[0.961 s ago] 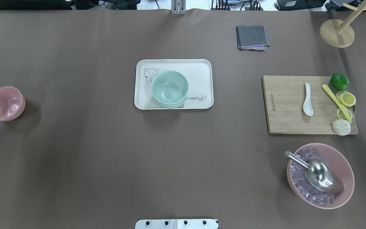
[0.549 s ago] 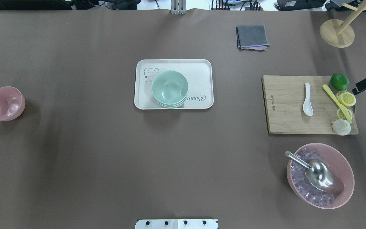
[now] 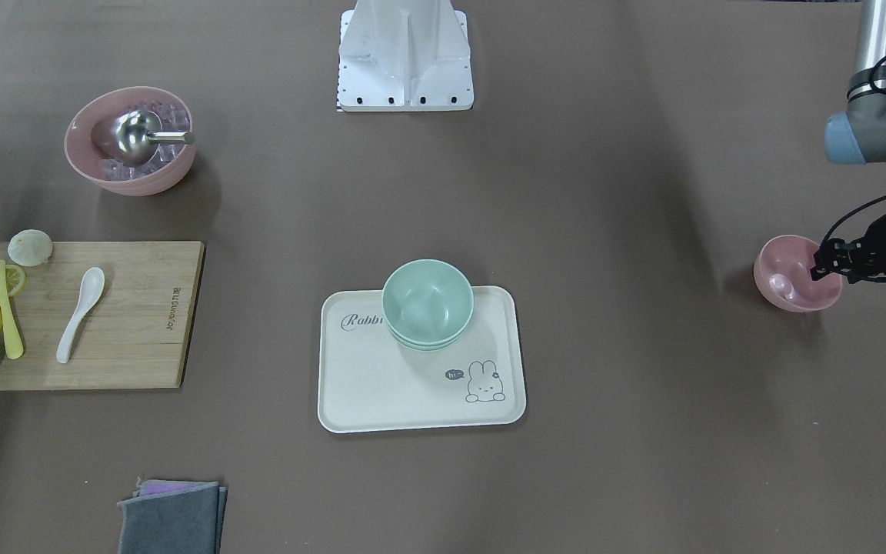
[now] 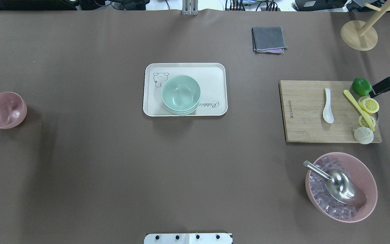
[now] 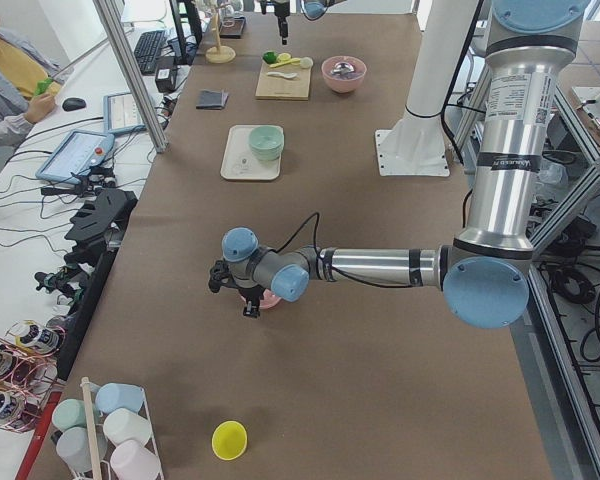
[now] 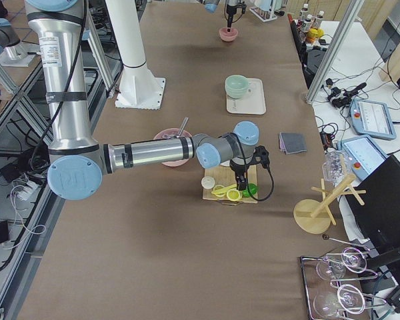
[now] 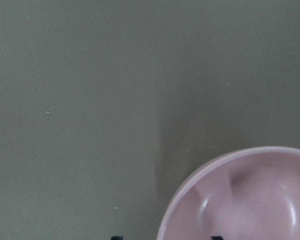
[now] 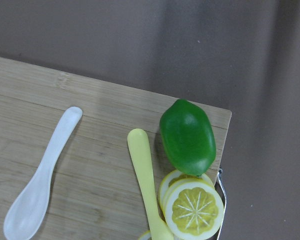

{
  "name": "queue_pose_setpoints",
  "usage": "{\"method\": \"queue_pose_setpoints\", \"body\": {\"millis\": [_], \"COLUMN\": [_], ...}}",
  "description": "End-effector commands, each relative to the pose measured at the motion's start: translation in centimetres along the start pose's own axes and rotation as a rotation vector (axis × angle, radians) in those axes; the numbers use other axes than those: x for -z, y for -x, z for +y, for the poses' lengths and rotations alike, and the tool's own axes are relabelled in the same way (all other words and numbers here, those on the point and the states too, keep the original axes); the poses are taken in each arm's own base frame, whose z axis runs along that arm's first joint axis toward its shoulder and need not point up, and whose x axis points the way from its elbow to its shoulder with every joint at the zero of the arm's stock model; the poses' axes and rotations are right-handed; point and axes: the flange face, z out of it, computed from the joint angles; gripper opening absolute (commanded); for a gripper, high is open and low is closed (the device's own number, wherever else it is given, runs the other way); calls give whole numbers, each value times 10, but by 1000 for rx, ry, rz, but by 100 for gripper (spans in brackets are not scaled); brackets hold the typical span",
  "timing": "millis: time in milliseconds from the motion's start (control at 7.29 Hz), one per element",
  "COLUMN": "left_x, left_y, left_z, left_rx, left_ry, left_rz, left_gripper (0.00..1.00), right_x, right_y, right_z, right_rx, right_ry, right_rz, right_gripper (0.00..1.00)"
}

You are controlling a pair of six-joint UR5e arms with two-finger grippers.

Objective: Stack pink bowl on green and place spoon
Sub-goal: 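Grip the pink bowl rim with the left gripper while the right reaches for the spoon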

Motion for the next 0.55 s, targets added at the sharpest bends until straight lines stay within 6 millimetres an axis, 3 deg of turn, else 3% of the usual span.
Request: {"method": "queue_pose_setpoints", "body": {"millis": [0,137,275,412], "left_x": [13,27,63,114], "left_y": [-27,-57,-113,-172], "left_z": [-25,-55,-89,-107], "left_rx": [-21,-7,16,104], "left_ry": [-17,6,17,-31], "left_rz": [17,29,74,108], "left_gripper": [0,0,0,0], "right_x": [6,5,7,1], "right_y": [10,15,31,48], "right_z": [-8,-11,-23,-26], "right_rx": [14,20,42,23], "right_ry": [-9,-7,-9,3], "right_rz": [-21,-30,-38,-60], "right_gripper": [94,94,99,99]}}
